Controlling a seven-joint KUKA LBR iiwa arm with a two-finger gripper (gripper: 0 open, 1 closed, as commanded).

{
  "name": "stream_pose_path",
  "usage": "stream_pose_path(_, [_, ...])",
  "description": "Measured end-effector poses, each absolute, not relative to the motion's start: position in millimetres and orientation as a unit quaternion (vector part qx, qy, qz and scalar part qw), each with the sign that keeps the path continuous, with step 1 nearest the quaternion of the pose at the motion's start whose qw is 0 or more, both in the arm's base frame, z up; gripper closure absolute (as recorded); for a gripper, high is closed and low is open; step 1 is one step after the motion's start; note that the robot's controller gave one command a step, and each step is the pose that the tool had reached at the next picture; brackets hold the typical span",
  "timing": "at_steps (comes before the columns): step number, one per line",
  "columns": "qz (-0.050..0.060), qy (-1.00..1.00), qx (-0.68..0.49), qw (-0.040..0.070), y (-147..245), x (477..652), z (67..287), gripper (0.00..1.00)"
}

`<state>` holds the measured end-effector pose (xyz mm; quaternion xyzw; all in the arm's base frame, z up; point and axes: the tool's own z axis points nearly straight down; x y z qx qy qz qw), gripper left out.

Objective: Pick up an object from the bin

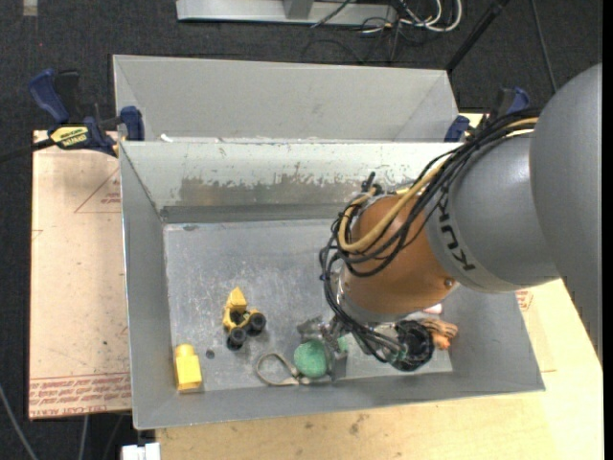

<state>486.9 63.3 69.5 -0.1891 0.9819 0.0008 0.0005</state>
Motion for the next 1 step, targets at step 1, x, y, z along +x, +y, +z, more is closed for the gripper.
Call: stream_pose_path(1, [0.001, 0.982, -0.189, -0.002, 63.3, 485.8, 73.7, 1.00])
